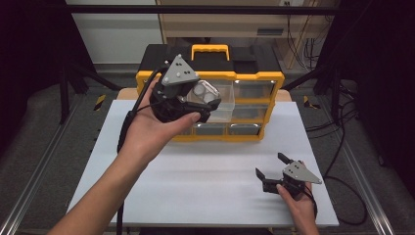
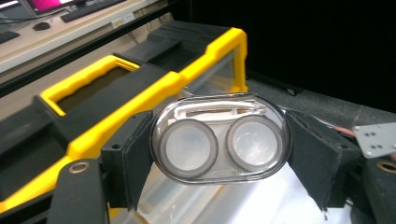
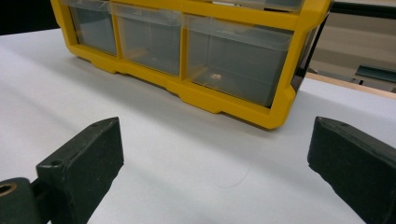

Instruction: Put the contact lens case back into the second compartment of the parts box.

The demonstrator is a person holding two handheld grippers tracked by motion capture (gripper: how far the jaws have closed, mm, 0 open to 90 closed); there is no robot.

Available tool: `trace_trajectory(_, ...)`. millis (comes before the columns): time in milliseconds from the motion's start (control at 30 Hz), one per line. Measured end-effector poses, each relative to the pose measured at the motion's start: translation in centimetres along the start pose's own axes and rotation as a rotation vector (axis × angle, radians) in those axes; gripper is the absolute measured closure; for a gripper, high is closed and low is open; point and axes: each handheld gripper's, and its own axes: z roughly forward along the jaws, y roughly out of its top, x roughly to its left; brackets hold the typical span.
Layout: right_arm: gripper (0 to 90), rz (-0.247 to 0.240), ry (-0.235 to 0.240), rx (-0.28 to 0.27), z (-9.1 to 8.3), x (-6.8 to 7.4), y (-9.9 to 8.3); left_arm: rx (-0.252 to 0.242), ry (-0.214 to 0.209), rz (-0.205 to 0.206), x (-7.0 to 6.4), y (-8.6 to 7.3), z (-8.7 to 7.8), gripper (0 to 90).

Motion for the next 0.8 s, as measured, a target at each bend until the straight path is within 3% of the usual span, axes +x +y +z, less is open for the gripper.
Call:
trace_trajectory(333,3.3,-0.003,0.0,-0.001,0.0,0.0,0.0,0.022,0.022,-0.025,1.3,-0.1,1.0,26.2)
trace_trajectory(800,3.3,0.001,-0.003,-0.003,-0.1,-0.2,0.0,0.035,0.042,-0.019,1.6,0.5,2.3,26.2)
